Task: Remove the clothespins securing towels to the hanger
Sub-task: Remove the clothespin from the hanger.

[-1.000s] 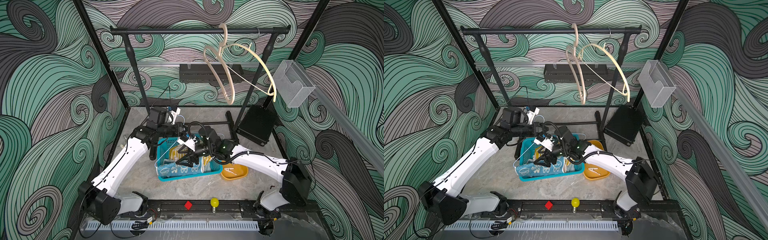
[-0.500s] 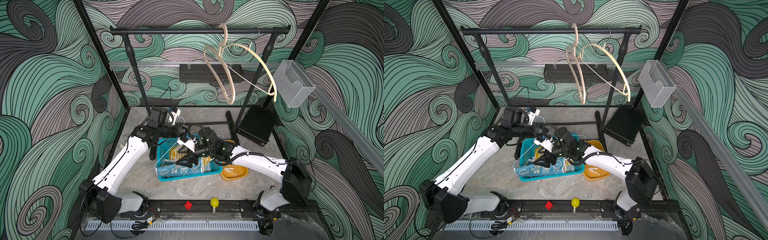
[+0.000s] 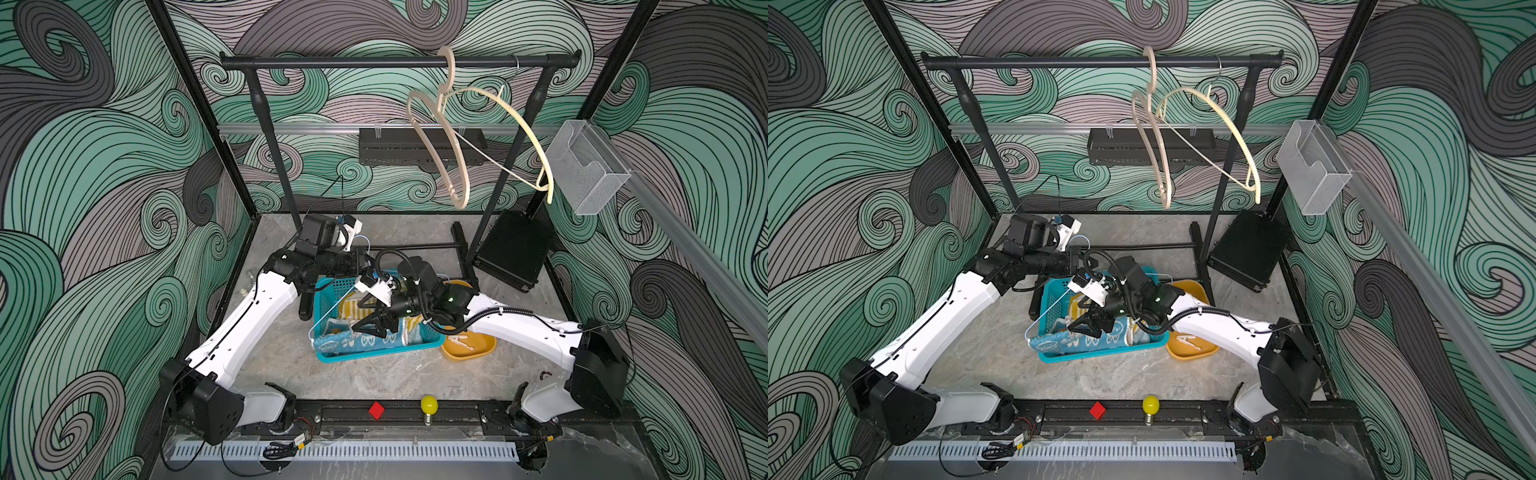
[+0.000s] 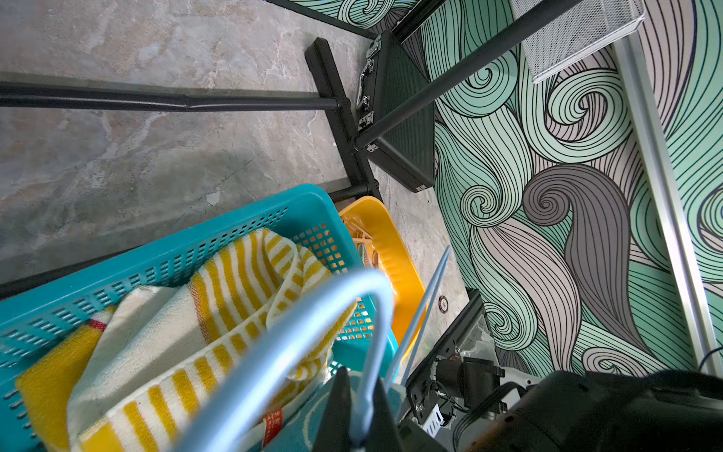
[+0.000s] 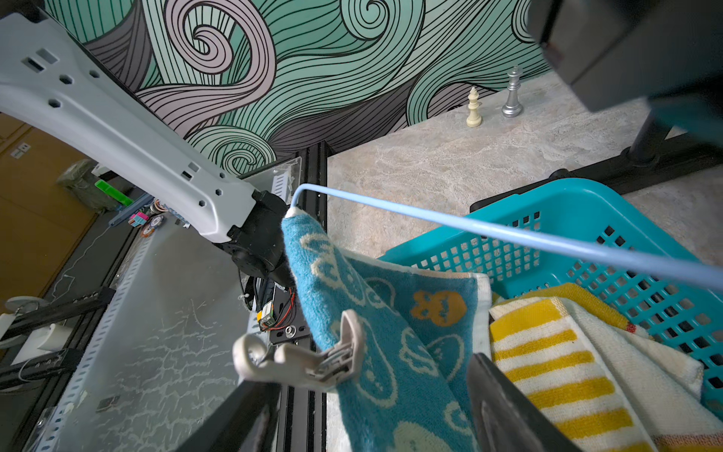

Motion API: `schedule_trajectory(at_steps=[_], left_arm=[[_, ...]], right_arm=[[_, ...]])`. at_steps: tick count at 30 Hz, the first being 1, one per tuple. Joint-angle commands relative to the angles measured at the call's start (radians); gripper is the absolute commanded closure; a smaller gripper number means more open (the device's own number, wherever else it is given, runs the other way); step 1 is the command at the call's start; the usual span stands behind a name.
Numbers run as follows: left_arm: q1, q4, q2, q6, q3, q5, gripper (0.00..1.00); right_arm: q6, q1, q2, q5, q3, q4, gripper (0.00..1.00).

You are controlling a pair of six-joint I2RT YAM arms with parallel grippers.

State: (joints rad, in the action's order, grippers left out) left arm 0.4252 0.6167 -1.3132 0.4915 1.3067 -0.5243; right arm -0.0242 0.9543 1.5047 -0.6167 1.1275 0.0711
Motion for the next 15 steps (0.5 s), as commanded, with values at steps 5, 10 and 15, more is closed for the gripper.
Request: schedule_trajectory(at_steps=[5,10,15], left_arm=[[-0.015,0.013,0.007,0.013,-0.009,0.003,1.00],[-0.016,0.005,0.011,0.010,-0.015,-0.014,1.00],[-0.016,0.002,0.008,0.007,-0.014,-0.040,1.00]], right_arm=[[-0.040,0.025,-0.086,-0.025,-0.017,-0.063,0.25],[-0.045,0.025,-0.086,-0.039,-0.013,-0.077,0.25],[-0.069,0.026,-0.048,-0.074,0.011,-0.060,0.25]])
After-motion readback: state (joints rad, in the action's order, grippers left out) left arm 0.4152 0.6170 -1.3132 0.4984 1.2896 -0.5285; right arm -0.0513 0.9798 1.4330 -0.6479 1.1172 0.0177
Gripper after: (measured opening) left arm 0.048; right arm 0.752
